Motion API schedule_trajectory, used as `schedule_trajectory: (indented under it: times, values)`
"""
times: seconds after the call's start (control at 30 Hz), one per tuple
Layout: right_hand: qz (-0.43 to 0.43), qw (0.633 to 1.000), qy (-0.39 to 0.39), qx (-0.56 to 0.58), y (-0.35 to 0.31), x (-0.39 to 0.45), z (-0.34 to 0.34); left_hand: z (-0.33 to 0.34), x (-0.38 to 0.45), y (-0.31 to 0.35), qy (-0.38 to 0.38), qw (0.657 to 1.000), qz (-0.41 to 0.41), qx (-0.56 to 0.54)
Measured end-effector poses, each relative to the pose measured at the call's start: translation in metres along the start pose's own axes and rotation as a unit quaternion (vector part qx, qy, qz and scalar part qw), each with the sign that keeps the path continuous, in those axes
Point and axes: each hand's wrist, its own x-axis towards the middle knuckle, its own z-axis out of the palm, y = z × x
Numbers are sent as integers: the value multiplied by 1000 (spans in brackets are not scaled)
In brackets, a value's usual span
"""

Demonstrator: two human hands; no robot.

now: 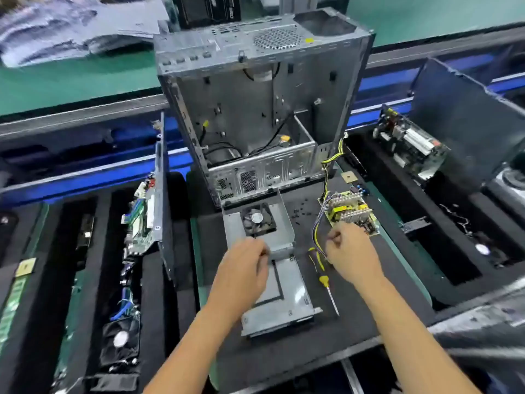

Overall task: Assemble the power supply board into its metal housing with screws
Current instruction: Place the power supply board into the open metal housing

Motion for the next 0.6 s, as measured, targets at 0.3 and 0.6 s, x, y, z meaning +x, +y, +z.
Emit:
schedule_trajectory:
  times: [0.3, 0.6]
  values:
    - [12, 982, -121, -143, 6, 11, 36, 13, 65, -7, -49, 993, 26, 109]
    - [-22, 993, -86, -78, 6, 24, 15, 23, 67, -16, -164, 983, 32, 75]
